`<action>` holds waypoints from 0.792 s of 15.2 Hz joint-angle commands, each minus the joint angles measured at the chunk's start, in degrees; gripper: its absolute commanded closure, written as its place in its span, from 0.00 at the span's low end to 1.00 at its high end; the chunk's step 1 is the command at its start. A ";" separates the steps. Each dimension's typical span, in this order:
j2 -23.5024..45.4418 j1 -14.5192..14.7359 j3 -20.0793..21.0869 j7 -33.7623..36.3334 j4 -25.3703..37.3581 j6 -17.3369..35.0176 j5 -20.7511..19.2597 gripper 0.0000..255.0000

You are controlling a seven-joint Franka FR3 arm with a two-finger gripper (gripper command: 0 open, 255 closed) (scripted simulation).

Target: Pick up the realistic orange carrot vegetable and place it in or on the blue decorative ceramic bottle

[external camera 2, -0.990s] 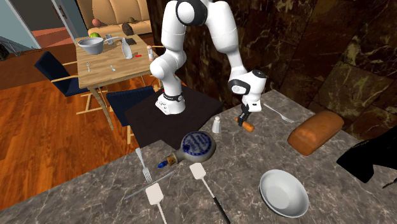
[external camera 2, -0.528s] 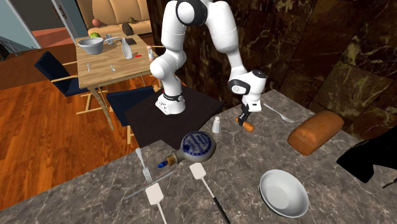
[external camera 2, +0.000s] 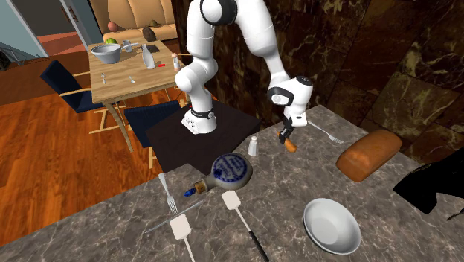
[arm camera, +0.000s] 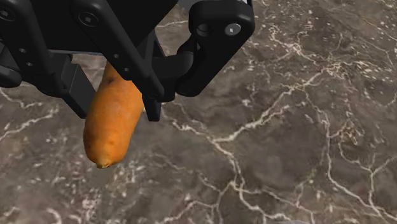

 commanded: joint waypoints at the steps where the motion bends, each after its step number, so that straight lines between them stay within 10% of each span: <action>1: -1.68 -0.26 0.28 -0.56 -0.02 -1.63 0.64 1.00; 12: -9.84 -0.68 1.08 -2.51 0.55 -10.23 3.41 1.00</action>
